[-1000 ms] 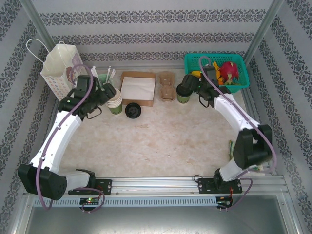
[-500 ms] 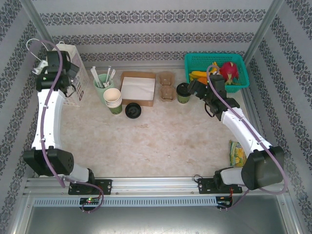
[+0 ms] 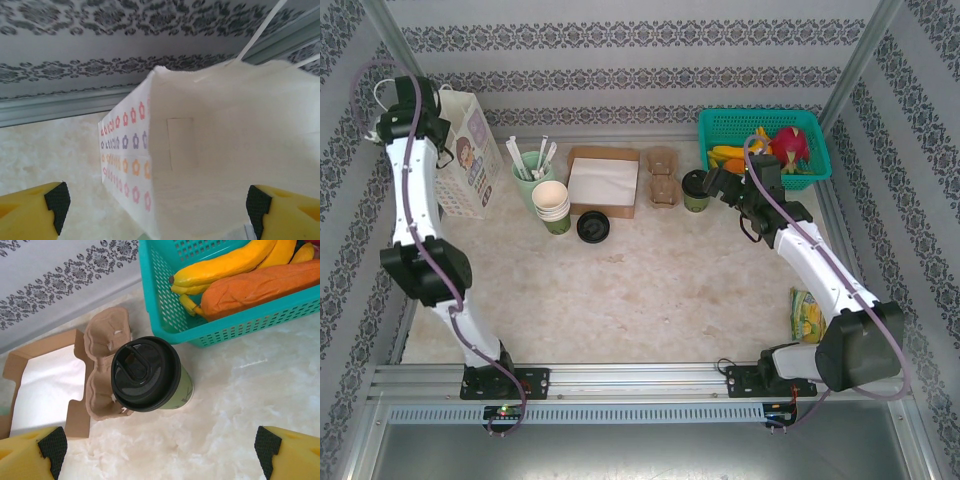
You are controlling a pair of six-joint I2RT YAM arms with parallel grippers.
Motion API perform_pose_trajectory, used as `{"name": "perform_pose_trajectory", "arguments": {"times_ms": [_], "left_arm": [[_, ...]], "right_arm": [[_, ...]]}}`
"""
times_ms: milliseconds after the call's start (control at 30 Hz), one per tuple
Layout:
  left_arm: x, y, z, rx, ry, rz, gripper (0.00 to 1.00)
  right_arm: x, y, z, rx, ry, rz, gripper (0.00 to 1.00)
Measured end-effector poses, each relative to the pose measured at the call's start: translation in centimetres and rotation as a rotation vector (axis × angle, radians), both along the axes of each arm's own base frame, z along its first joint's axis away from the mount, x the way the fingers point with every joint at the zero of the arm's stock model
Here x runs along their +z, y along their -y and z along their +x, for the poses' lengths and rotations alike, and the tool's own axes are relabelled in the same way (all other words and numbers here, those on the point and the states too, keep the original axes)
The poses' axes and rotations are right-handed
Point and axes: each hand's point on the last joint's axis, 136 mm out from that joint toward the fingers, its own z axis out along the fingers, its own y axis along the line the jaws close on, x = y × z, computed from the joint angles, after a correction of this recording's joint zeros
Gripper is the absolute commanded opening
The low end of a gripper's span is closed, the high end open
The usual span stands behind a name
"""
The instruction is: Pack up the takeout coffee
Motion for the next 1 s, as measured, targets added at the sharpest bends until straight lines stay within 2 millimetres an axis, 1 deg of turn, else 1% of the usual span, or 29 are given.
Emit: {"name": "perform_pose_trajectory", "arguments": {"times_ms": [100,167,200,233,333,367,400,467,533,633,800,867,933,1000], "left_arm": [[-2.2,-0.3,1.1,0.010,-0.047,-0.024,0.72],[-3.4,-0.4,1.3,0.015,-0.074,-0.038,0.57],[-3.8,-0.4,1.3,0.017,-0.085,-0.042,0.48],[-4.0,-0.4,1.2,0.018,-0.093,-0.046,0.38],[-4.0,-0.4,1.0,0.015,-0.104,-0.042,0.15],[-3.9,-0.4,0.8,0.009,-0.108,-0.038,0.08],[-3.8,-0.3,0.7,0.005,-0.110,-0.036,0.05],[-3.7,-0.1,-0.1,-0.004,-0.124,-0.032,0.03],[-3.5,0.3,-1.6,-0.010,-0.139,-0.027,0.00],[-2.8,1.1,-4.5,-0.028,-0.146,-0.009,0.00],[-0.7,2.6,-10.0,-0.078,-0.109,0.045,0.00],[0.1,3.2,-12.0,-0.107,-0.100,0.069,0.00],[0.7,3.8,-13.6,-0.135,-0.095,0.088,0.00],[0.8,4.3,-14.9,-0.162,-0.101,0.098,0.00]], "right_arm": [[0.3,0.0,-0.2,0.003,0.003,-0.002,0.98],[0.4,0.1,-0.4,0.005,0.005,-0.005,0.98],[0.5,0.1,-0.5,0.007,0.006,-0.008,0.98],[0.6,0.1,-0.6,0.009,0.007,-0.011,0.98],[0.9,-0.1,-0.7,0.018,0.016,-0.012,0.98],[1.0,-0.1,-0.8,0.019,0.020,-0.012,0.98],[1.2,-0.1,-0.8,0.020,0.023,-0.013,0.98],[1.3,-0.1,-0.8,0.020,0.026,-0.013,0.98],[1.3,-0.1,-0.8,0.021,0.026,-0.012,0.98],[1.3,-0.4,-0.9,0.033,0.025,-0.009,0.98],[1.3,-1.5,-0.3,0.064,0.020,-0.001,0.98],[1.2,-2.0,0.1,0.077,0.014,0.003,0.98],[1.0,-2.7,0.5,0.096,0.004,0.008,0.98],[0.7,-3.5,1.0,0.117,-0.008,0.013,0.98]]}}
